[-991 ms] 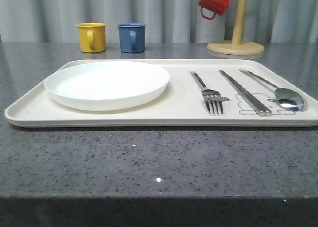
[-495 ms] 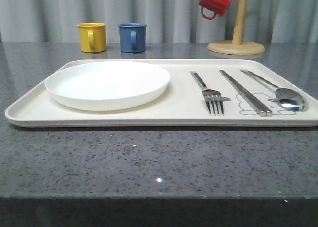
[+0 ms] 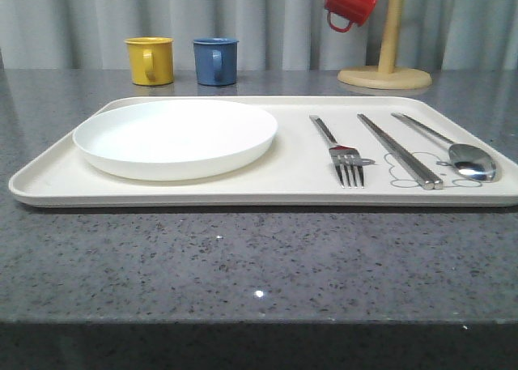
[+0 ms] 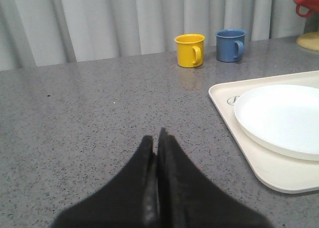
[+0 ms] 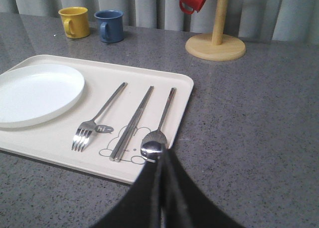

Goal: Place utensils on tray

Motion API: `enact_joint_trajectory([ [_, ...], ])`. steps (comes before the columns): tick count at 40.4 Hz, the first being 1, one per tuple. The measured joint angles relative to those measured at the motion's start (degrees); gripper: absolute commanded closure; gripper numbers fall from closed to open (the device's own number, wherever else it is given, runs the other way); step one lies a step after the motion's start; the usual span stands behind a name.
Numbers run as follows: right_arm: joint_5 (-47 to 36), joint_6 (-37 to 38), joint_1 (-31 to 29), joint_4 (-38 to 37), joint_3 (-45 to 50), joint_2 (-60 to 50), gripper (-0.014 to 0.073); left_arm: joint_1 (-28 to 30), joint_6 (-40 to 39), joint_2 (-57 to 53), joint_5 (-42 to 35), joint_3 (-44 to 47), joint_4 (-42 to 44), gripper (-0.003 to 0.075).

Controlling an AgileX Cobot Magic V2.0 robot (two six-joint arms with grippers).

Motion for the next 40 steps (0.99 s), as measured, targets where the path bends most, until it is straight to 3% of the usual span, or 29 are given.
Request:
enact_joint_trajectory([
  [20,0.0,-0.1,0.0,0.0,0.0,0.0,0.0715,0.0,0.0,-0.1,-2.0,0.4,0.0,0.0738],
  [40,-0.1,-0.1,0.0,0.0,0.0,0.0,0.0715,0.0,0.0,-3.2,-15.7,17.8,0.0,0.0738],
])
